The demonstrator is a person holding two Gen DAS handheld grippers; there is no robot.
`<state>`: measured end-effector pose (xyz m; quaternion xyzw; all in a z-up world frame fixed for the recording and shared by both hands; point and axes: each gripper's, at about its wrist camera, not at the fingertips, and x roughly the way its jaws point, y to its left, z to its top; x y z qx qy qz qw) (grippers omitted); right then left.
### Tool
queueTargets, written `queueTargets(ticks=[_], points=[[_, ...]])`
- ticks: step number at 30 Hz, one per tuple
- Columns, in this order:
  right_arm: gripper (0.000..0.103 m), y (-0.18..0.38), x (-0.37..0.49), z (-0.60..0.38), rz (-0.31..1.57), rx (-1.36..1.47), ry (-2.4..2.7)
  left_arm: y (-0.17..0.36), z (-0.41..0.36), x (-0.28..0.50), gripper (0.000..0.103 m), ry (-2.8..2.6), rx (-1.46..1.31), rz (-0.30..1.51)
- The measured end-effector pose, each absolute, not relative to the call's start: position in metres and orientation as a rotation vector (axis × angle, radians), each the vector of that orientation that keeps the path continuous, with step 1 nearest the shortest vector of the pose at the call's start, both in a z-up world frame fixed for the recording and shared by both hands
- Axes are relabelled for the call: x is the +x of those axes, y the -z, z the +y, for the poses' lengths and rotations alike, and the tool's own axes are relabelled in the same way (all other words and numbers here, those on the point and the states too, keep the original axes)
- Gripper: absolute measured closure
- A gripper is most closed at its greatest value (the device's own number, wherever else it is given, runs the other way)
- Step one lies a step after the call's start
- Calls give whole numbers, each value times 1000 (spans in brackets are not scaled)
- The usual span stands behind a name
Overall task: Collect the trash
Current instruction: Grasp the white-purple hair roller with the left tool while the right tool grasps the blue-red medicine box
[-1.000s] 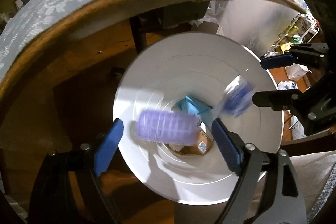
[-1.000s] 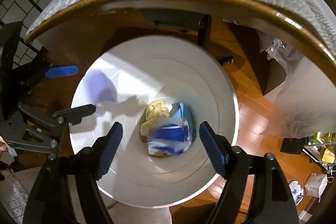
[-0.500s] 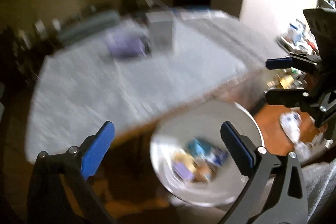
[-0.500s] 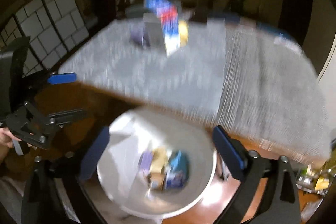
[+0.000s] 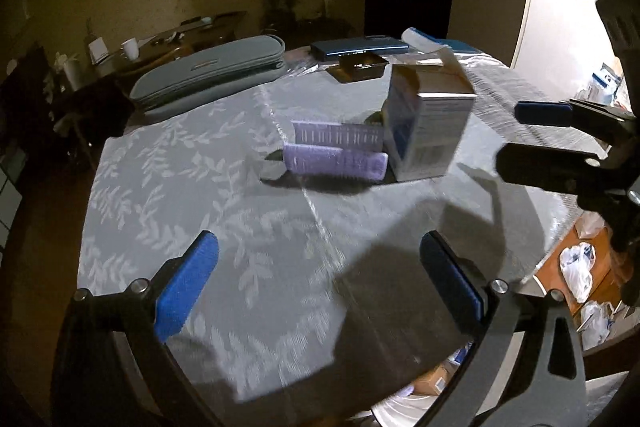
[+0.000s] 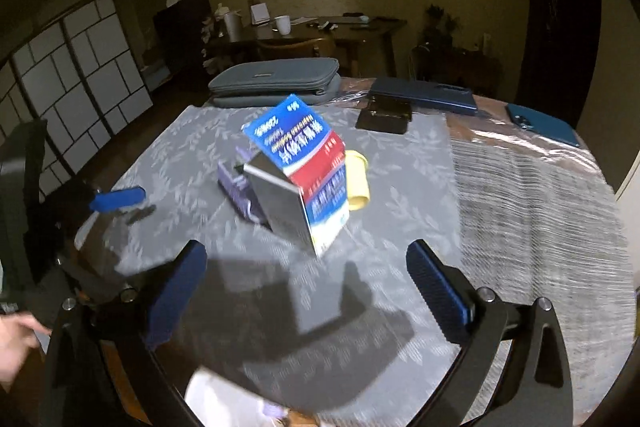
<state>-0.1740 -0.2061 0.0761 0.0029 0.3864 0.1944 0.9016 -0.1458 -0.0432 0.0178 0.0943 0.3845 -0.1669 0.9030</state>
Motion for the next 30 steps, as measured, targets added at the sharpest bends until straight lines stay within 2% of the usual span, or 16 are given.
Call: queueTargets(ticks=[25,30], points=[[6,-56,-109,-189,830,138,-309,-13,-62,-72,2,523,191,840],[15,-51,-107,-188,842,139,-307,-11,-65,-70,2,537,211,844]])
